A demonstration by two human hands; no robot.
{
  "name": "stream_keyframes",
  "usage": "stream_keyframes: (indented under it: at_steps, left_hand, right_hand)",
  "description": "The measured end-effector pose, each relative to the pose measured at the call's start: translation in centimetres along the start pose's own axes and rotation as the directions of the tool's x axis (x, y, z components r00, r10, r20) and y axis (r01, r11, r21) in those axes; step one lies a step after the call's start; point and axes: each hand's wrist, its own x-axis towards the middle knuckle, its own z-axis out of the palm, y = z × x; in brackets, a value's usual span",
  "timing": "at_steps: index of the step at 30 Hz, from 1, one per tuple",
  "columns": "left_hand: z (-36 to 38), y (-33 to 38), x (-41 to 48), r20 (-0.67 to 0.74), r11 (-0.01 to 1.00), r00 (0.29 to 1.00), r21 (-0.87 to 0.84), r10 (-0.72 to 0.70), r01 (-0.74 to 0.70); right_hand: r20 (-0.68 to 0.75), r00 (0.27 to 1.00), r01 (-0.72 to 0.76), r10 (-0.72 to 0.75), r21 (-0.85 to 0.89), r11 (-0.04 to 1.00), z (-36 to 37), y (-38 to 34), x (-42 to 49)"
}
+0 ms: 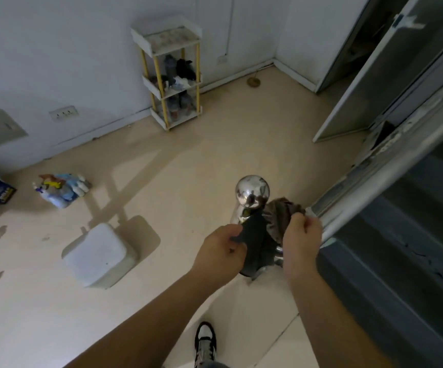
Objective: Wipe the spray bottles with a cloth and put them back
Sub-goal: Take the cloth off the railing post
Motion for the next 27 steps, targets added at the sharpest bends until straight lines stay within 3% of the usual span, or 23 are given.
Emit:
stream_keyframes:
  at_steps: [3,5,7,10,14,18,24,27]
  left_hand:
    - [0.1,2.7,-0.2,0.074,0.974,0.995,-0.221,0.067,-0.049]
    - [-0.2,4.6,-0.6,0.154,0.916,0.98,-0.398,0.125,-0.054]
    - [-0.6,5.2,-0.6,0.131,0.882,0.983,-0.468,0.125,-0.05]
    - [-2.5,4.4,-0.7,0.04,0.839,0.999,-0.543,0.015,0.01]
    - [-6.8,0.8,-1.2,-0.007,0.72,0.979,-0.679,-0.202,0.144]
    - [-13.1,-3.9,-2.3,-0.078,0.654,0.942,-0.739,-0.326,0.165]
    - [-24.6,-10.6,-4.2,-0.218,0.673,0.891,-0.729,-0.398,0.122]
    - [-30.6,-14.3,-3.8,-0.279,0.669,0.842,-0.733,-0.462,0.125]
  right_hand:
    - [-0.001,1.0,0.025,-0.025,0.188,0.982,-1.9,-3.7,-3.1]
    - [0.02,0.997,0.073,-0.078,0.191,0.979,-1.9,-5.3,-4.0]
    - [0.093,0.993,0.05,-0.07,0.195,0.98,-0.9,-5.7,-4.0]
    - [0.246,0.968,-0.069,0.04,0.108,0.992,2.2,-4.9,-4.1]
    - [0.422,0.882,-0.225,0.209,-0.013,0.974,8.0,-2.9,-5.6]
    - [0.631,0.726,-0.218,0.273,-0.166,0.962,15.1,-2.6,-8.4]
    - [0.847,0.37,-0.007,0.38,-0.407,0.913,27.5,-3.4,-15.2]
    - [0.869,0.312,0.051,0.384,-0.419,0.906,33.9,-3.2,-18.2]
